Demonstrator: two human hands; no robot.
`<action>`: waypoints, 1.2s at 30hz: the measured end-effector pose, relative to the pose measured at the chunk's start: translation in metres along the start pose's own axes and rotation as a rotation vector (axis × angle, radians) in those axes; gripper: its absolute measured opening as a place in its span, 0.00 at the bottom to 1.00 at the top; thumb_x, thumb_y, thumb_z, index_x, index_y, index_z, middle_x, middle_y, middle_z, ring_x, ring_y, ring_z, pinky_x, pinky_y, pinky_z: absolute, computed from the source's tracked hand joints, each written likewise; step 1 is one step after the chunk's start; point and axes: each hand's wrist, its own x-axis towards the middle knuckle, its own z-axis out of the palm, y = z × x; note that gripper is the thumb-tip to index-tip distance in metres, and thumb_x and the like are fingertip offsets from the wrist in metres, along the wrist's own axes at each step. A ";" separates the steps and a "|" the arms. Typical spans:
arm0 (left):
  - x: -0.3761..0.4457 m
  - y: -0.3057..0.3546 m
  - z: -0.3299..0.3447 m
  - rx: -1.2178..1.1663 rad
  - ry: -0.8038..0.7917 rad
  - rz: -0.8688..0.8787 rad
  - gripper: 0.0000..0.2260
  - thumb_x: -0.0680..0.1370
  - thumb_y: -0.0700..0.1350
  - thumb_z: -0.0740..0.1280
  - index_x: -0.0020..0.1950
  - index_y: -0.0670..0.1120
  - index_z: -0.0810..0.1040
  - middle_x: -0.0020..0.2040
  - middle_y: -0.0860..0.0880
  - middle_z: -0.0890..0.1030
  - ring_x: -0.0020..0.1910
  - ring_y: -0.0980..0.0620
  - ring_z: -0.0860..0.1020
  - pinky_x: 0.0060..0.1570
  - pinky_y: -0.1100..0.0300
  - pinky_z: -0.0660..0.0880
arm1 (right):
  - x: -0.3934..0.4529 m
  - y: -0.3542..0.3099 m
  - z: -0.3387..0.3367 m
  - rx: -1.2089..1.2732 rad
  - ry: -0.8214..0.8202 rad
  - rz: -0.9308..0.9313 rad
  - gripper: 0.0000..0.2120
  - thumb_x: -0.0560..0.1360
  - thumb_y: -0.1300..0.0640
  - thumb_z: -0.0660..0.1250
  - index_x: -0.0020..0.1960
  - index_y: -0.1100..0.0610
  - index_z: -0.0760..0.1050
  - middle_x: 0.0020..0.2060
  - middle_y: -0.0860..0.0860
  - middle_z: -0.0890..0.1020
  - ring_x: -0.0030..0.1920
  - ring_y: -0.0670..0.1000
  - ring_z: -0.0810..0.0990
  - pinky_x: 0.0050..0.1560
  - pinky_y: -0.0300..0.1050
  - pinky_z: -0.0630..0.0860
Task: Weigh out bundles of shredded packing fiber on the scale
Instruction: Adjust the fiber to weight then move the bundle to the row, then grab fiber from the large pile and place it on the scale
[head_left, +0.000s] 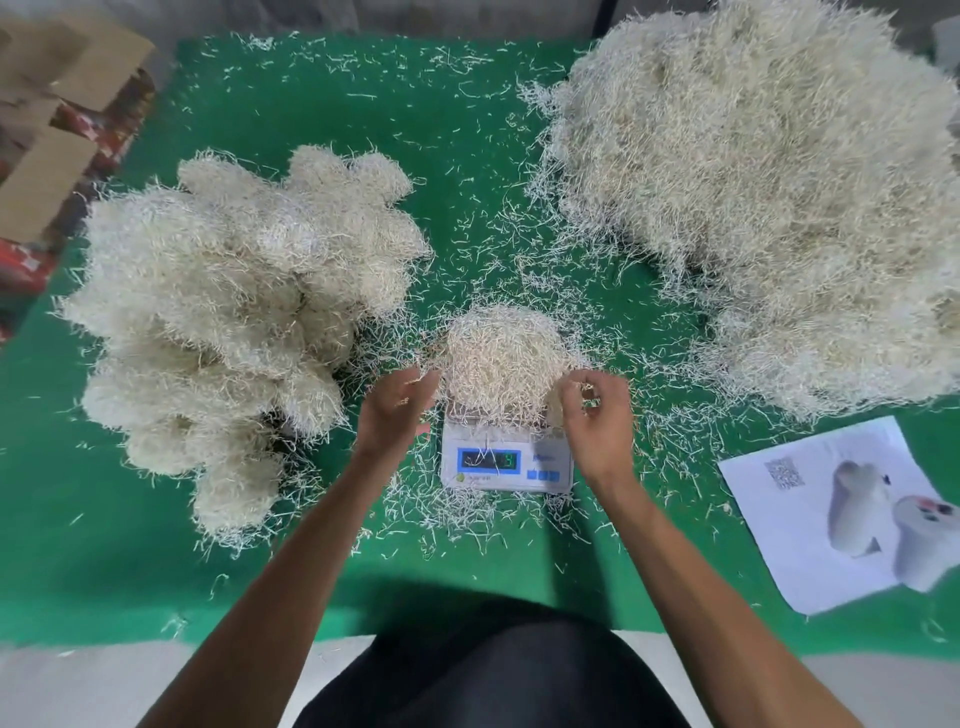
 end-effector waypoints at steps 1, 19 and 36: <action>-0.004 -0.003 0.000 -0.018 -0.001 -0.010 0.22 0.80 0.57 0.67 0.68 0.45 0.75 0.58 0.46 0.80 0.54 0.53 0.82 0.44 0.53 0.84 | -0.002 0.000 0.000 -0.014 -0.016 0.030 0.04 0.82 0.52 0.68 0.55 0.52 0.79 0.53 0.42 0.79 0.56 0.42 0.75 0.65 0.53 0.75; -0.022 -0.010 0.001 -0.180 -0.097 -0.030 0.23 0.78 0.63 0.66 0.67 0.52 0.75 0.60 0.56 0.79 0.53 0.58 0.83 0.47 0.58 0.83 | -0.011 -0.024 0.004 -0.080 -0.081 -0.019 0.20 0.79 0.46 0.71 0.68 0.50 0.73 0.68 0.45 0.73 0.68 0.44 0.70 0.74 0.51 0.66; 0.029 0.058 0.011 0.026 -0.231 0.180 0.46 0.67 0.60 0.79 0.76 0.64 0.53 0.76 0.61 0.59 0.72 0.63 0.58 0.70 0.59 0.58 | 0.073 -0.109 0.026 -0.373 -0.188 -0.330 0.27 0.78 0.36 0.59 0.48 0.59 0.81 0.75 0.55 0.72 0.73 0.54 0.68 0.76 0.59 0.62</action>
